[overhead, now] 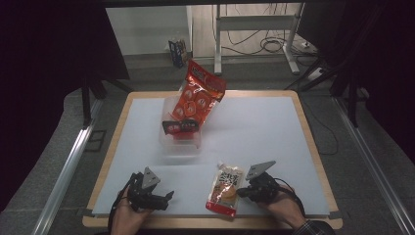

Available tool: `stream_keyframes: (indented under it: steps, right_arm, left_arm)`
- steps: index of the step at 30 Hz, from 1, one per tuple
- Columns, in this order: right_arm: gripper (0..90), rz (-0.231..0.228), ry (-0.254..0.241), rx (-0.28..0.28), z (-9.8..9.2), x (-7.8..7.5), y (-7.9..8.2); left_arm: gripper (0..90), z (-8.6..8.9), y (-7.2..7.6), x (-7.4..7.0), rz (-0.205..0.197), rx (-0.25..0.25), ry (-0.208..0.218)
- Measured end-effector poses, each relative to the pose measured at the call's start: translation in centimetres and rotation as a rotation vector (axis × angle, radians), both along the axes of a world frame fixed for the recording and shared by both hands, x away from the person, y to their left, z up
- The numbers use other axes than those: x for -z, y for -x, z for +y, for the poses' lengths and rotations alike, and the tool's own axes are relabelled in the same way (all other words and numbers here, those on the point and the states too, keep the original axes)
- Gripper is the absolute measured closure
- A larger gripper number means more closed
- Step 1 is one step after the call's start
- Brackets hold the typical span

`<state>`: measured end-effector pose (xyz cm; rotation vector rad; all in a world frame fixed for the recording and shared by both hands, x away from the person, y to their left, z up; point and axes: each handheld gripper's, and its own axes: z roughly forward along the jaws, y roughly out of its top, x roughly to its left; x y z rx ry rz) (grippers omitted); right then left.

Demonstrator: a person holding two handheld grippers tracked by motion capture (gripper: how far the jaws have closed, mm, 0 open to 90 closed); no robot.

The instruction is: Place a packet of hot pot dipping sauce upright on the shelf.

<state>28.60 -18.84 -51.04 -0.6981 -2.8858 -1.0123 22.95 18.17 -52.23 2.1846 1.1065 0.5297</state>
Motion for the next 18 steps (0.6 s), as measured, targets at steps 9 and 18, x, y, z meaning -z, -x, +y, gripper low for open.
stream_keyframes:
  steps: [9,18]
  right_arm:
    - [88.4,0.013,-0.009,-0.029,1.6,0.8,0.4]
    - [88.3,0.014,-0.041,-0.054,3.3,1.0,0.6]
  left_arm:
    - [4.2,-0.1,0.0,-0.1,-0.001,0.0,0.01]
    - [4.2,-0.3,0.0,-0.1,0.005,0.008,0.014]
